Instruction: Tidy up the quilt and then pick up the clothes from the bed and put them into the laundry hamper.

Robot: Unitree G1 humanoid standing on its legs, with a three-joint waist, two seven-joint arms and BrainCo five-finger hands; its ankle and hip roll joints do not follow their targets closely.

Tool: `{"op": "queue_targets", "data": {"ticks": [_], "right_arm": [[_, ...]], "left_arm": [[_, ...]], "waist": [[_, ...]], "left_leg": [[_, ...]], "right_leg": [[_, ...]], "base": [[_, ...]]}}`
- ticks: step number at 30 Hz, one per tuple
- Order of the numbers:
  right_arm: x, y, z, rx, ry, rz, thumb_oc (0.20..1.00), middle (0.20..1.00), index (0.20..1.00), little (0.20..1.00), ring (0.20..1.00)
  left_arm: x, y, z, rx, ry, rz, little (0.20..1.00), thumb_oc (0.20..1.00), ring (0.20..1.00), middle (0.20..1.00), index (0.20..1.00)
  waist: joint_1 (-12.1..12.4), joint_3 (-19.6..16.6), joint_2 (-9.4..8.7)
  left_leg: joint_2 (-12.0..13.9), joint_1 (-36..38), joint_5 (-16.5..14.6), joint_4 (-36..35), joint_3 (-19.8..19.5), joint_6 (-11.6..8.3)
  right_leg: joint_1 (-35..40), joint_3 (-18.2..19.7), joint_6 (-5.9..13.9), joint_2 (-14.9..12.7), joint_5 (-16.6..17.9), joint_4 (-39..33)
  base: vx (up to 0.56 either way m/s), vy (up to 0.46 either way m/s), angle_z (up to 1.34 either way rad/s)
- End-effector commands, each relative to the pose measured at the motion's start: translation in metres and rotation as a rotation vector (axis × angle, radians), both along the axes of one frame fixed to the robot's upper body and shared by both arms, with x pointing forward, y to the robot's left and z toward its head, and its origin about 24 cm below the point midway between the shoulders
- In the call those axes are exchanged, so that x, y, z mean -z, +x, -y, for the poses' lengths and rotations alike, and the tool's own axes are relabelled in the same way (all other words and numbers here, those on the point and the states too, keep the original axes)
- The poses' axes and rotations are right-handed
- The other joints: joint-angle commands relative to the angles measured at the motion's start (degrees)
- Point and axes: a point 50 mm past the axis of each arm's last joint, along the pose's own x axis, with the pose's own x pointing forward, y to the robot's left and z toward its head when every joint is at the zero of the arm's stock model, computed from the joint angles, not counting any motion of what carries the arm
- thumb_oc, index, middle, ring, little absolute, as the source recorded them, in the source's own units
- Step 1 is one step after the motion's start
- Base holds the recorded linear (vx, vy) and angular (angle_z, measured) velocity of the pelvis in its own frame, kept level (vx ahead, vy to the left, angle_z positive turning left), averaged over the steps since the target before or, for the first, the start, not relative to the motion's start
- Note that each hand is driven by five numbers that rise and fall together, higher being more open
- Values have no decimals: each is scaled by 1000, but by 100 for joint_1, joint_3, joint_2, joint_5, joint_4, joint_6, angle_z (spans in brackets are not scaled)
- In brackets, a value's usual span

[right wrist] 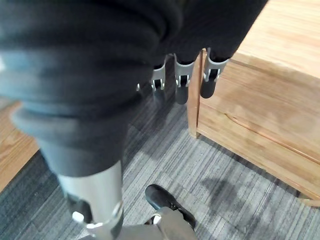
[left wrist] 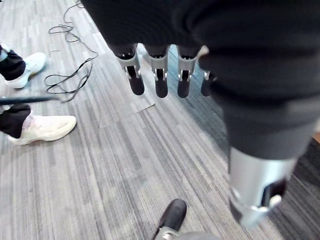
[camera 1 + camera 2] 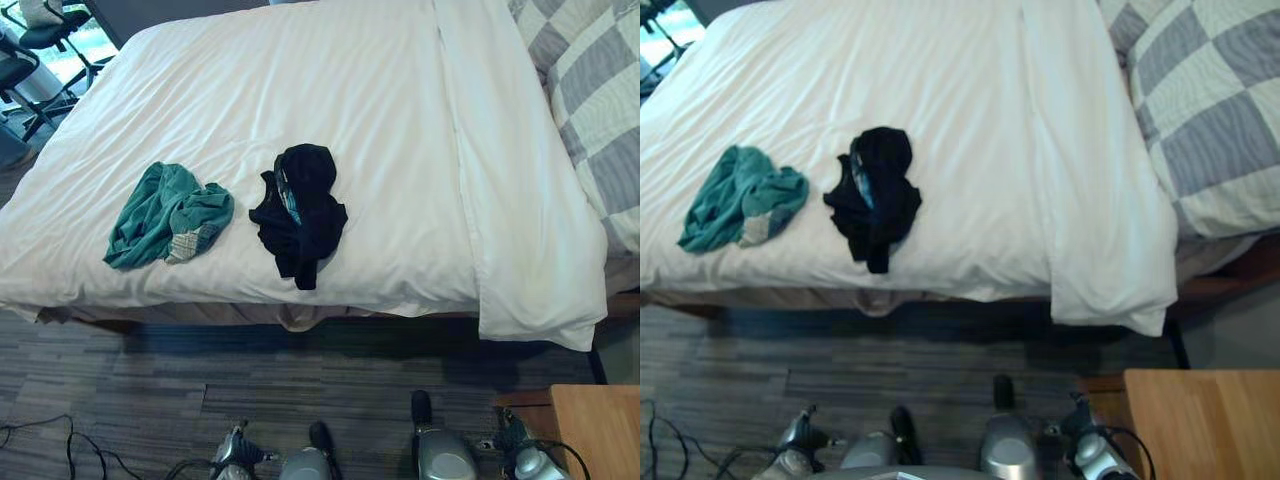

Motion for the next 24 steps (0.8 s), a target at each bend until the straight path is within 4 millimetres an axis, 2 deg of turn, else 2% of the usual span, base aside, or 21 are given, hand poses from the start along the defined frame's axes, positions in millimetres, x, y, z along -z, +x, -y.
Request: {"op": "queue_targets", "data": {"ticks": [1,2,4,6,8,9,10,11,12,13,14,15,16,17,18,19,20,21,22,23,24], "right_arm": [[8,-18,-2,5,2,-72,1000,1000,1000,1000,1000],[8,-18,-2,5,2,-73,1000,1000,1000,1000,1000],[11,-30,1,33,6,-109,1000,1000,1000,1000,1000],[14,-44,2,71,16,-150,1000,1000,1000,1000,1000],[18,-50,-3,82,34,-178,1000,1000,1000,1000,1000],[18,-48,-7,90,46,-174,1000,1000,1000,1000,1000],[19,-46,-13,89,65,-174,1000,1000,1000,1000,1000],[19,-37,-22,82,101,-134,1000,1000,1000,1000,1000],[19,-37,-22,82,102,-134,1000,1000,1000,1000,1000],[19,-32,-29,77,130,-107,1000,1000,1000,1000,1000],[20,-31,-35,70,153,-104,1000,1000,1000,1000,1000],[20,-31,-35,70,153,-104,1000,1000,1000,1000,1000],[19,-26,-39,57,156,-83,1000,1000,1000,1000,1000],[17,-20,-41,44,159,-66,1000,1000,1000,1000,1000],[15,-15,-39,48,158,-45,1000,1000,1000,1000,1000],[15,-15,-39,49,158,-45,1000,1000,1000,1000,1000],[15,-13,-39,47,161,-38,1000,1000,1000,1000,1000],[13,-8,-37,50,158,-26,1000,1000,1000,1000,1000],[12,-5,-36,34,144,-25,1000,1000,1000,1000,1000],[9,3,-34,16,124,-9,1000,1000,1000,1000,1000],[8,5,-31,14,114,-7,1000,1000,1000,1000,1000]], "left_arm": [[-9,16,-13,7,38,61,1000,1000,1000,1000,1000],[-9,16,-13,7,38,60,1000,1000,1000,1000,1000],[-9,17,-10,27,29,54,1000,1000,1000,1000,1000],[-9,18,-8,57,23,50,1000,1000,1000,1000,1000],[-11,26,-5,104,31,59,1000,1000,1000,1000,1000],[-13,29,-8,117,43,64,1000,1000,1000,1000,1000],[-15,30,-12,125,58,58,1000,1000,1000,1000,1000],[-17,32,-20,139,81,50,1000,1000,1000,1000,1000],[-17,32,-20,139,81,50,1000,1000,1000,1000,1000],[-17,30,-22,145,88,39,1000,1000,1000,1000,1000],[-17,27,-26,146,99,22,1000,1000,1000,1000,1000],[-17,27,-26,146,99,22,1000,1000,1000,1000,1000],[-15,22,-29,126,105,2,1000,1000,1000,1000,1000],[-14,19,-31,105,105,-8,1000,1000,1000,1000,1000],[-12,13,-31,91,102,-25,1000,1000,1000,1000,1000],[-12,13,-30,92,101,-24,1000,1000,1000,1000,1000],[-12,14,-28,110,109,-20,1000,1000,1000,1000,1000],[-12,17,-25,110,97,-4,1000,1000,1000,1000,1000],[-12,18,-22,105,88,4,1000,1000,1000,1000,1000],[-15,26,-21,90,82,40,1000,1000,1000,1000,1000],[-16,29,-20,103,91,48,1000,1000,1000,1000,1000]], "waist": [[-135,-71,-190],[-148,-69,-190],[-175,-173,-140],[-202,-289,-91],[-224,-332,-222],[-211,-324,-314],[-197,-276,-371],[-197,-211,-390],[-193,-212,-393],[-284,-166,-413],[-377,-105,-406],[-381,-91,-415],[-485,25,-421],[-513,71,-408],[-512,85,-393],[-516,93,-389],[-547,39,-367],[-577,49,-371],[-524,111,-388],[-425,263,-414],[-343,330,-463]], "left_leg": [[653,-333,294,-433,-75,-307],[646,-317,311,-463,-86,-310],[854,-342,445,-685,59,-408],[883,-345,415,-685,181,-508],[525,-295,246,-685,117,-437],[374,-266,176,-685,173,-378],[268,-181,54,-665,293,-291],[161,-96,-64,-684,536,-151],[160,-96,-65,-684,541,-152],[81,-25,-130,-685,573,-110],[-18,32,-163,-685,565,-45],[-28,51,-172,-685,561,-43],[-296,153,-286,-685,575,39],[-505,266,-446,-601,607,112],[-710,280,-983,38,598,180],[-701,274,-1007,71,590,180],[-762,220,-1182,414,646,198],[-752,52,-1327,1091,711,105],[-553,-255,-987,1796,840,-44],[-368,-696,-589,2746,659,-368],[-415,-961,-534,3143,410,-467]], "right_leg": [[486,101,869,-618,-653,-414],[506,82,869,-621,-659,-422],[611,-5,962,-762,-697,-428],[715,-164,1114,-999,-635,-397],[785,-165,1261,-1352,-368,-244],[638,-115,1290,-1514,-10,-51],[492,-235,1205,-1615,151,215],[197,-437,1003,-1442,-13,771],[185,-429,1003,-1443,-22,787],[68,-260,921,-947,-300,964],[-83,-6,852,-337,-548,997],[-68,-7,857,-349,-567,1013],[-67,129,780,333,-780,729],[-35,17,641,489,-763,492],[106,-342,528,372,-959,215],[118,-350,529,374,-963,212],[221,-285,460,355,-967,28],[336,-131,449,307,-921,-137],[397,-124,348,270,-809,-260],[542,-36,223,250,-793,-410],[601,-16,214,175,-757,-494]], "base": [[90,444,24],[135,478,38],[135,416,42],[163,530,26],[175,559,30],[109,526,41],[60,624,31],[34,453,6],[52,439,-22],[62,281,-37],[64,284,-32],[100,366,-5],[116,362,17],[252,535,12],[181,295,4],[207,235,-10],[128,117,27],[79,120,25],[5,112,2],[-71,109,-55],[-22,164,-105]]}}
